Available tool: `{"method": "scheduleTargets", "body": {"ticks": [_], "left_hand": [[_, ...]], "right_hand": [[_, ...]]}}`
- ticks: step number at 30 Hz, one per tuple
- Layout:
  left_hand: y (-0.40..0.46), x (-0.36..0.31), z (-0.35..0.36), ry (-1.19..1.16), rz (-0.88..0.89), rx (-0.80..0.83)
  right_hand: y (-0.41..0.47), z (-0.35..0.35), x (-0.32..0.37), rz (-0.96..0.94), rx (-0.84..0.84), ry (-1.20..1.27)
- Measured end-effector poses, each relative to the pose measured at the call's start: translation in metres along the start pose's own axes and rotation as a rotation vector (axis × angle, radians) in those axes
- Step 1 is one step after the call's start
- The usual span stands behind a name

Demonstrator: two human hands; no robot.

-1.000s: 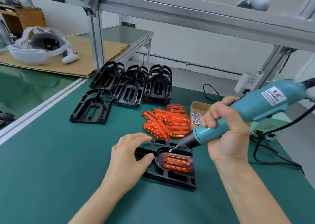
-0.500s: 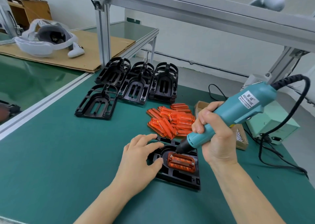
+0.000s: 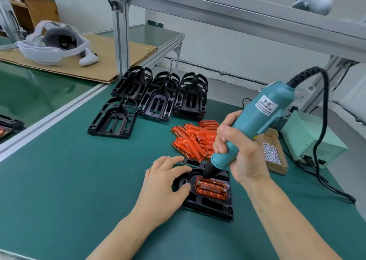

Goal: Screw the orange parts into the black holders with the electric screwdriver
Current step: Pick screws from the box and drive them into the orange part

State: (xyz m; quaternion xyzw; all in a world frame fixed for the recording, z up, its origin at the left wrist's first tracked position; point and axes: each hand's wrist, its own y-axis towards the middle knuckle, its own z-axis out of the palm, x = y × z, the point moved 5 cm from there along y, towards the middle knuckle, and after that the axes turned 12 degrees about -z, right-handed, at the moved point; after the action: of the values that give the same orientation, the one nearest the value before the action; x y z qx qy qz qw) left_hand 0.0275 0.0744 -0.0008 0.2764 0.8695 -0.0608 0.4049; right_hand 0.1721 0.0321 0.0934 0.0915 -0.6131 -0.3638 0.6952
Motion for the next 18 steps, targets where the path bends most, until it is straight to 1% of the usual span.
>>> {"method": "scheduleTargets", "body": {"ticks": [2,7,11,14,18], "left_hand": [[0.0,0.0,0.0,-0.004,0.001,0.001],[0.0,-0.002,0.0,-0.025,-0.005,0.003],[-0.001,-0.002,0.0,-0.032,-0.002,-0.001],[0.0,-0.002,0.0,-0.031,0.003,0.002],[0.0,-0.001,0.001,-0.037,0.005,-0.009]], "right_hand": [[0.003,0.003,-0.001,0.009,0.038,0.004],[0.008,0.005,-0.005,0.036,0.059,0.015],[0.01,0.01,-0.006,0.065,0.166,0.044],[0.015,0.016,-0.009,0.083,0.229,0.02],[0.016,0.018,-0.012,0.081,0.233,-0.004]]}}
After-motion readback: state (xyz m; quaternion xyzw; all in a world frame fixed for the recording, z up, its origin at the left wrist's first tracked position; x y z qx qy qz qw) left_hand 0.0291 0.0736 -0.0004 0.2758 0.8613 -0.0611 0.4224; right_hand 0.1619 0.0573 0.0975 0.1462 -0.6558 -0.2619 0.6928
